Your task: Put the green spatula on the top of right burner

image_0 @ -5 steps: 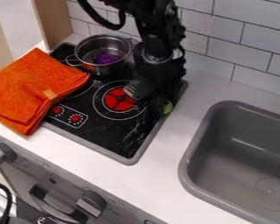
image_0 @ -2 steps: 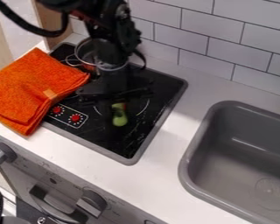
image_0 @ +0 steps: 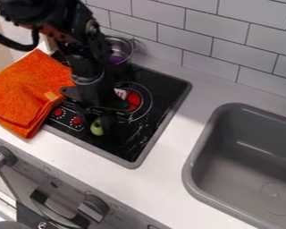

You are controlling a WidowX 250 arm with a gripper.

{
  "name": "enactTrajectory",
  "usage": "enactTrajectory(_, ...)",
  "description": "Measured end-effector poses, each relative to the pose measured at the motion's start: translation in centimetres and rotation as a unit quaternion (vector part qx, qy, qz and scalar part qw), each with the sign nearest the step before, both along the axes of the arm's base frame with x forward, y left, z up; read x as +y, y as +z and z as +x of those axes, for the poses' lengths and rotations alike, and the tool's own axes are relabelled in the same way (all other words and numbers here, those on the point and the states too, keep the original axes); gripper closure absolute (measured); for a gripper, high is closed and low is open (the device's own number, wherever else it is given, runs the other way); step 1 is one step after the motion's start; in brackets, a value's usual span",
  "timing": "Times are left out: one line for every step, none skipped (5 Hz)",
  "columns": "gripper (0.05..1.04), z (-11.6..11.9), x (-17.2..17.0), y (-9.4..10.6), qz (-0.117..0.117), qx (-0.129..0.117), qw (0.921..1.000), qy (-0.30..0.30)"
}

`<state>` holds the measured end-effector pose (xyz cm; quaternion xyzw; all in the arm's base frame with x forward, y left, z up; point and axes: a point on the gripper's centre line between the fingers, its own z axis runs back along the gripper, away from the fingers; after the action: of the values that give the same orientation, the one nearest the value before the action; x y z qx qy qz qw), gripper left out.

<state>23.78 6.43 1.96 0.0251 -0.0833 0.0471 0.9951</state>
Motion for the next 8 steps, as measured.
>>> enactTrajectory(0.681, -0.1, 0.2, 0.0, 0.006, 0.007, 0.9984, -0.057)
enactTrajectory(0.681, -0.3, 0.1, -0.1, 0.003, 0.004, 0.9972, -0.074)
enactTrajectory(0.638, -0.6, 0.2, -0.1, -0.011, 0.007, 0.998, -0.062)
enactTrajectory(0.366, -1.0, 0.4, 0.1, -0.028, 0.021, 0.9967, -0.074)
enactTrajectory(0.124, -0.6, 1.0, 1.3, -0.013, -0.007, 0.9984, -0.054)
enactTrajectory(0.088, -0.6, 1.7, 1.9, -0.016, -0.003, 0.9995, -0.026)
enactTrajectory(0.088, -0.4, 2.2, 3.5, -0.037, -0.007, 0.9992, -0.012)
enactTrajectory(0.088, 0.1, 3.1, 4.2, -0.042, -0.02, 0.9982, 0.037)
